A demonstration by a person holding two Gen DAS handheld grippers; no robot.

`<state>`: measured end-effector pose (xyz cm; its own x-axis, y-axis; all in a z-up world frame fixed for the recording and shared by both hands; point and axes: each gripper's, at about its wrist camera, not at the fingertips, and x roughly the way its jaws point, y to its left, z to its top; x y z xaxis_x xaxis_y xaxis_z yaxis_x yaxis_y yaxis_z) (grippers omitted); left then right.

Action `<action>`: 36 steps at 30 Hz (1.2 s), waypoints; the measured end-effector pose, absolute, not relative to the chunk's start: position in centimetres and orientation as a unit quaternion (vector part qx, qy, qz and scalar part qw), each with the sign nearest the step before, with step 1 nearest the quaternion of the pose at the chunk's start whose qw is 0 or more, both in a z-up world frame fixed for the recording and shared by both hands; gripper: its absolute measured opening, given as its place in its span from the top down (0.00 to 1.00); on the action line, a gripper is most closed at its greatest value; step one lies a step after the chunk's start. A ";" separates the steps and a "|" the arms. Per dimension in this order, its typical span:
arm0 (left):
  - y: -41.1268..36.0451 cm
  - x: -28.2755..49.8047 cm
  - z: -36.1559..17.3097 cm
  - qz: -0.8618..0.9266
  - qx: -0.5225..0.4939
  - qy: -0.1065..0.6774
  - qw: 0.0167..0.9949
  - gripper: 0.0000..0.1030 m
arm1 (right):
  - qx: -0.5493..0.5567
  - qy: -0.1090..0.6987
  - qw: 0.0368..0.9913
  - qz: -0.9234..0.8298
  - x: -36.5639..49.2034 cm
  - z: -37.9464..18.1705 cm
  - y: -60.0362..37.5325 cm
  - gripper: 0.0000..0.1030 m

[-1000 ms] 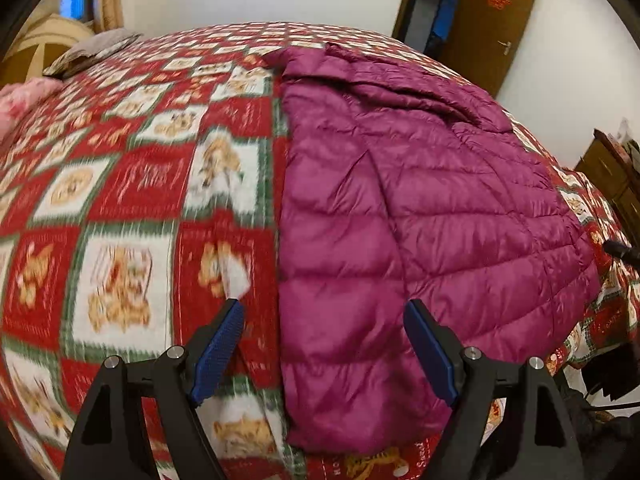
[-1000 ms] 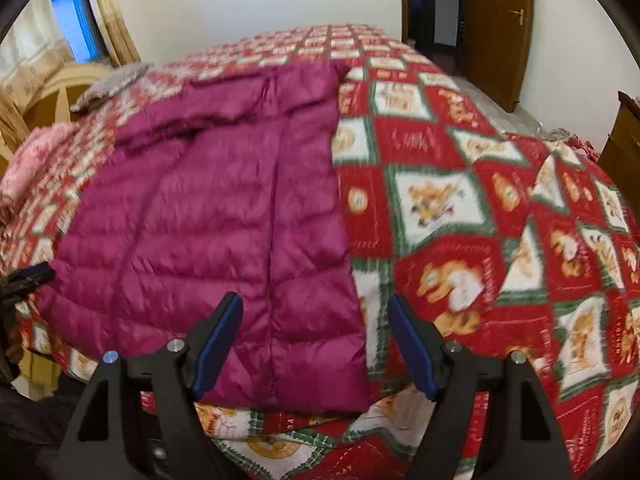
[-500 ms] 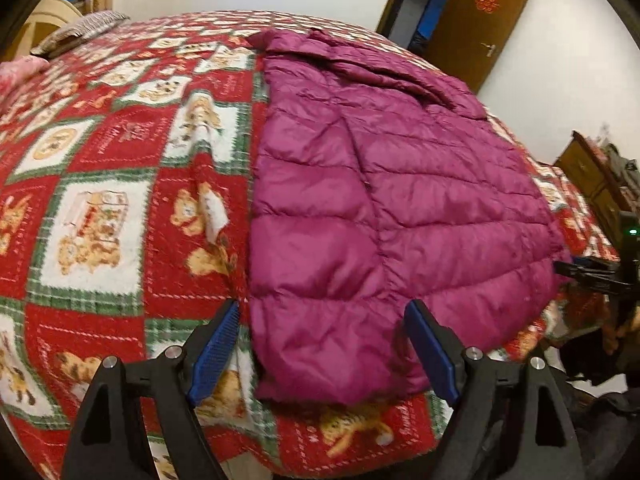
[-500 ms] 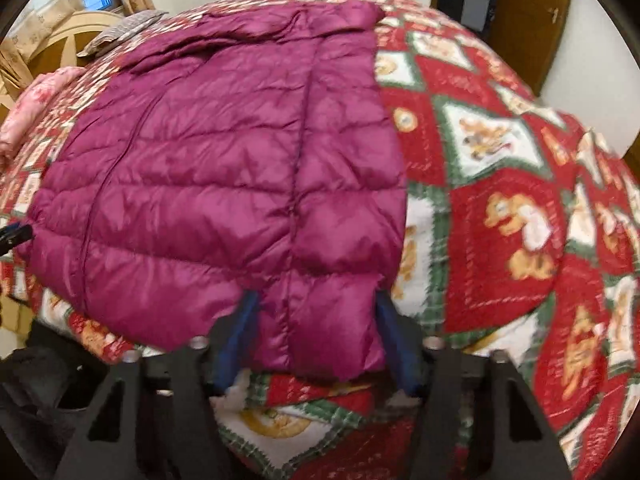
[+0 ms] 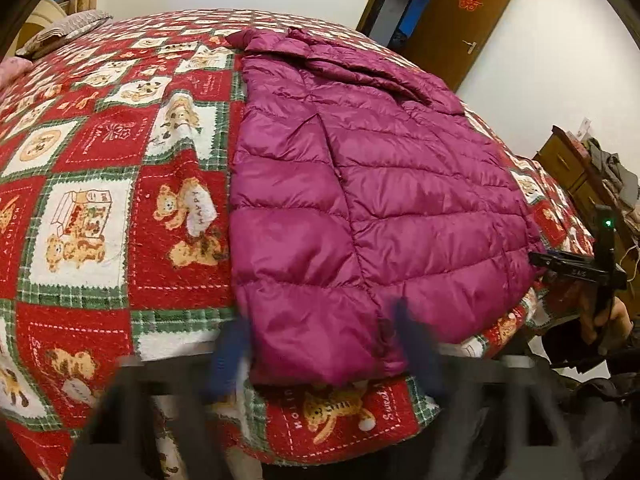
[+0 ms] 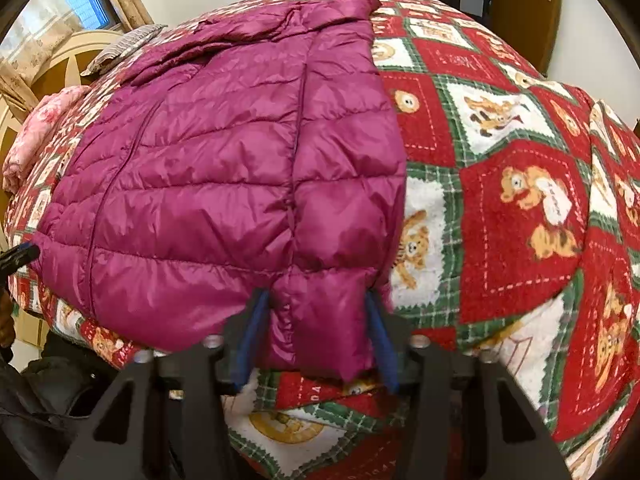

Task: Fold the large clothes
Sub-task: 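Press the folded jacket flat with both open tools along its edge, then close both tools on the end of the folded magenta jacket, then lift the held jacket end with both tools and fold it over the body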

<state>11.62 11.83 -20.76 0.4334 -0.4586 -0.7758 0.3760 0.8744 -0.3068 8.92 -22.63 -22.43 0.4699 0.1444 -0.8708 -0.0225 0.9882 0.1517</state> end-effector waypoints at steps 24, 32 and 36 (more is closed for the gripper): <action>11.8 9.0 -12.6 -0.312 -0.069 0.345 0.882 0.95 | 0.186 0.399 0.890 0.121 4.5 -14.9 -23.6 0.90; 12.2 6.3 -10.6 -0.324 -0.064 0.315 0.890 0.95 | 0.206 0.377 0.893 0.134 1.6 -12.8 -24.4 0.91; 12.8 4.4 -8.2 -0.361 -0.073 0.280 0.887 0.95 | 0.203 0.366 0.898 0.134 -0.4 -10.9 -24.8 0.91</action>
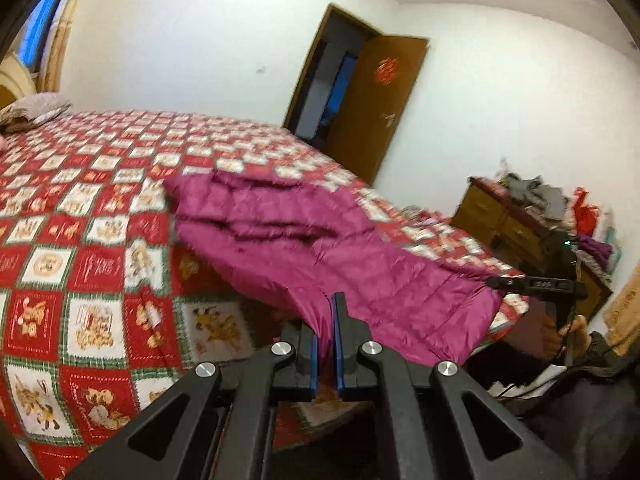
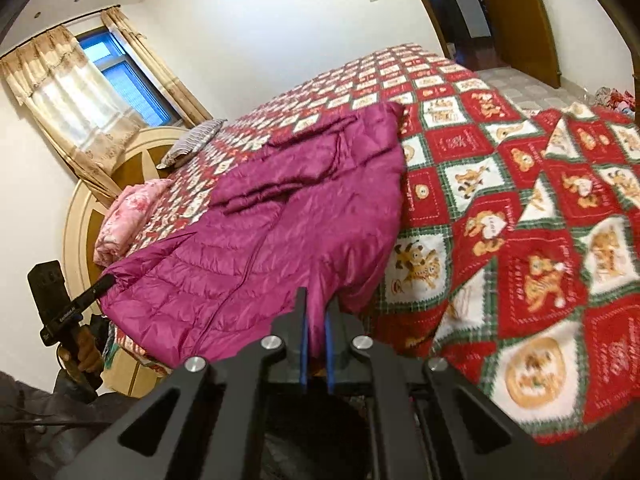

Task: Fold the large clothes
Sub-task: 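Lift the held jacket end with both tools and fold it over the body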

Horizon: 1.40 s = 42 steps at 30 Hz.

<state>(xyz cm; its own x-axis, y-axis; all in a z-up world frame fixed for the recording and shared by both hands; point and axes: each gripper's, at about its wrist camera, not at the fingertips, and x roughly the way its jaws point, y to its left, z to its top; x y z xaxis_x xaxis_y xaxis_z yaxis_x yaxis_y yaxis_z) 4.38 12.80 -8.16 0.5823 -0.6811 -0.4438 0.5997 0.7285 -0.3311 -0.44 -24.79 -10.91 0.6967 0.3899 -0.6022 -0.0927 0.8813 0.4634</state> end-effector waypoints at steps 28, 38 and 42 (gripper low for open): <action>12.8 19.7 -3.0 -0.291 -0.134 0.290 0.902 0.95 | 0.228 0.267 0.931 0.106 12.7 -2.4 -27.2 0.92; 11.8 30.9 -6.0 -0.219 -0.163 0.358 0.893 0.95 | 0.240 0.288 0.925 0.061 22.9 -4.4 -28.1 0.92; 10.9 35.0 -7.6 -0.188 -0.153 0.380 0.893 0.95 | 0.233 0.305 0.923 0.036 27.3 -6.0 -27.7 0.92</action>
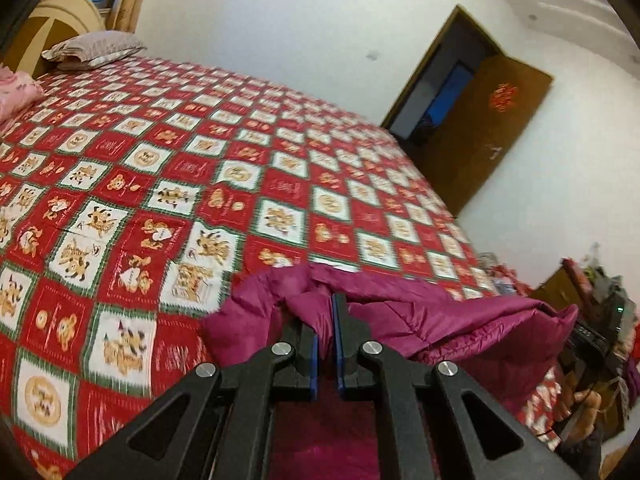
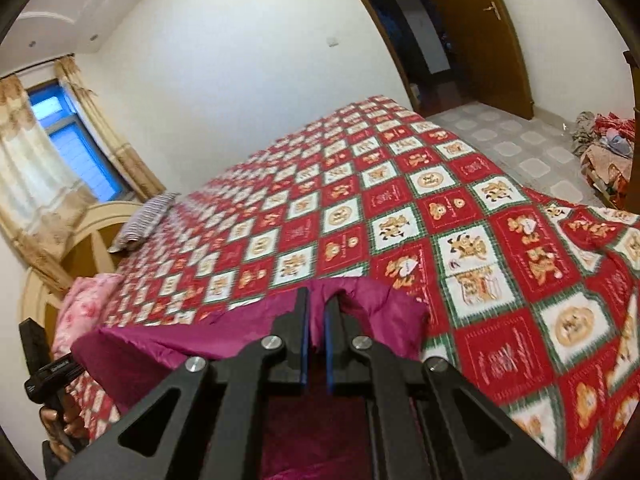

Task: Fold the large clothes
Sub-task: 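Lift the held jacket end with both tools and fold it over the body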

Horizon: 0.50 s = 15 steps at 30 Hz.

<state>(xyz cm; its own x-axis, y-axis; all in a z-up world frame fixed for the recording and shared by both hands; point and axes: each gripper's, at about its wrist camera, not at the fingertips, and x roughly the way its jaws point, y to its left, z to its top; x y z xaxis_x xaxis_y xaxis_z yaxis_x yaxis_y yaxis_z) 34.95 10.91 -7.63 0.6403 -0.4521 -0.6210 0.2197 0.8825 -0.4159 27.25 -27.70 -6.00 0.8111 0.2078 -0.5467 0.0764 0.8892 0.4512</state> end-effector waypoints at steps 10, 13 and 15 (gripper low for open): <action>9.0 43.0 -13.7 -0.105 -0.137 0.428 0.887 0.95 | 0.185 0.339 0.921 -0.044 35.0 -11.4 -25.9 0.92; 8.6 44.3 -15.6 -0.089 -0.135 0.437 0.885 0.95 | 0.145 0.350 0.922 -0.075 36.6 -13.6 -24.8 0.92; 8.3 44.9 -17.0 -0.081 -0.131 0.444 0.883 0.95 | 0.121 0.355 0.923 -0.091 37.5 -14.9 -24.3 0.92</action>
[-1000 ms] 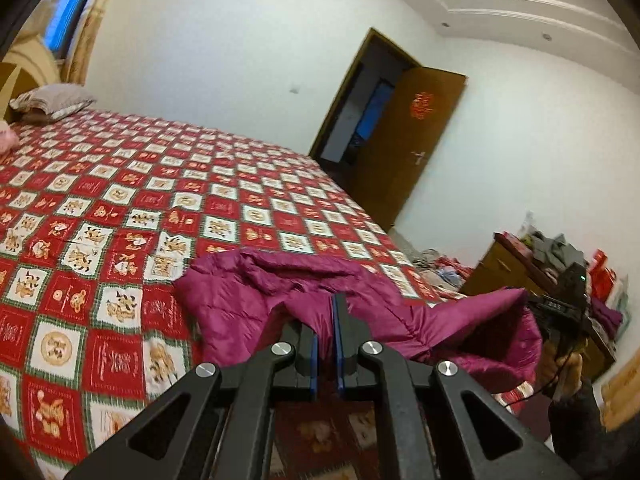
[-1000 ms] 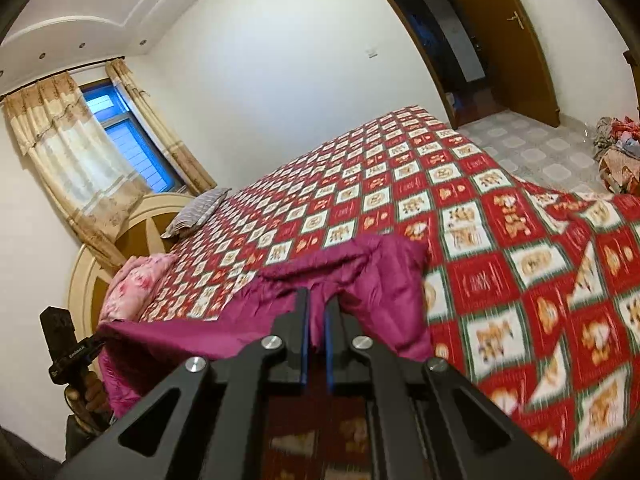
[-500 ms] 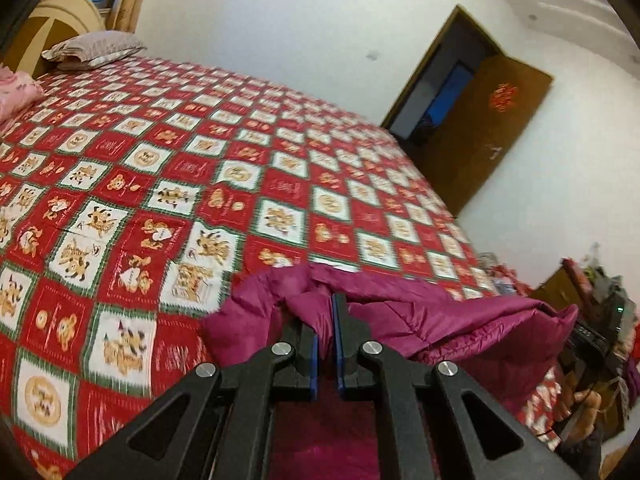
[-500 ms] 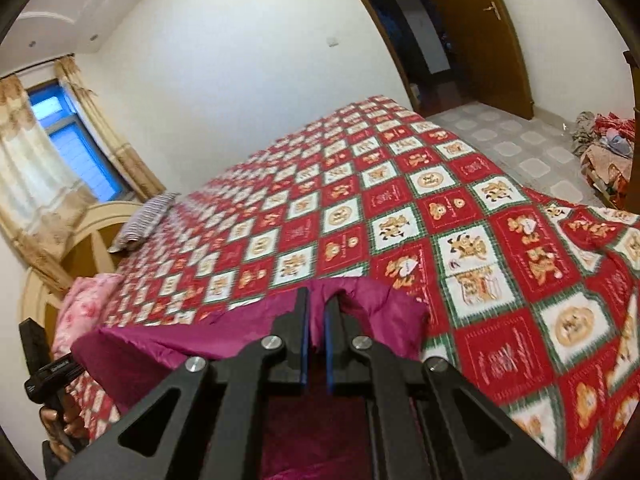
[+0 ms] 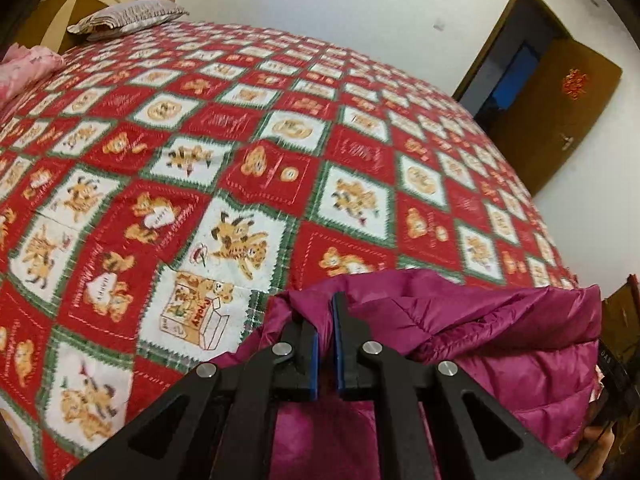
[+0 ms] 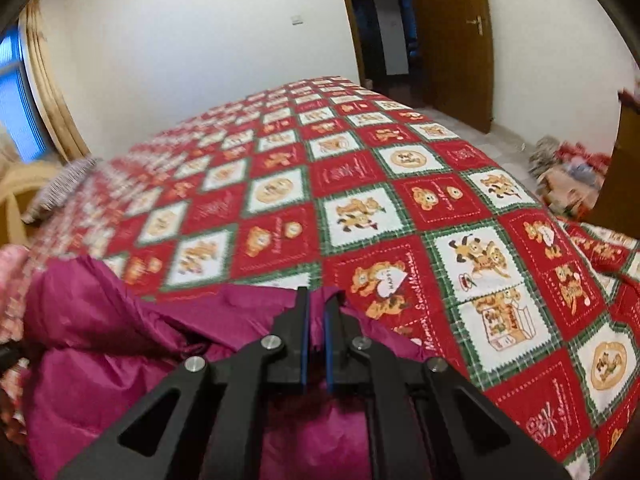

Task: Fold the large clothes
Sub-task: 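Lift the held jacket end with both tools and fold it over the body, then lower the folded end onto the jacket and open both tools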

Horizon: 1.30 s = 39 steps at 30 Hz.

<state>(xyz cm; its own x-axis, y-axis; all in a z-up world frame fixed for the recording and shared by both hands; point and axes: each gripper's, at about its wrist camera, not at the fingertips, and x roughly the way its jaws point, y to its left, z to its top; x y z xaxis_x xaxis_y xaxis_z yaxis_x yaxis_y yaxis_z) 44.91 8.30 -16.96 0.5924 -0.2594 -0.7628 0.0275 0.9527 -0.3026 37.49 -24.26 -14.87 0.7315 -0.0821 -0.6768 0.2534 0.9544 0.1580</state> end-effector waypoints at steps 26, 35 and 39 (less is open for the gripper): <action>14.3 42.7 -8.5 -0.128 -0.256 0.326 0.901 0.26 | 0.099 0.383 0.910 -0.123 39.7 -18.8 -23.7 0.90; 2.8 40.0 -10.3 -0.190 -0.101 0.372 0.903 0.26 | 0.144 0.302 0.938 -0.088 35.9 -10.5 -27.0 0.22; -0.2 39.6 -11.3 -0.202 -0.083 0.378 0.900 0.26 | 0.111 0.291 0.949 -0.049 34.2 -6.5 -25.3 0.54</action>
<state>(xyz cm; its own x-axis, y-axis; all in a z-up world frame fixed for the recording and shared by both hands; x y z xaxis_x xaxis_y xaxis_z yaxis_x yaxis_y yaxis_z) 39.58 -0.23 -11.31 0.6326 -0.4267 -0.6463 0.3011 0.9044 -0.3025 34.20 -25.31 -6.47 0.8254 -0.0274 -0.5639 0.1568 0.9707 0.1823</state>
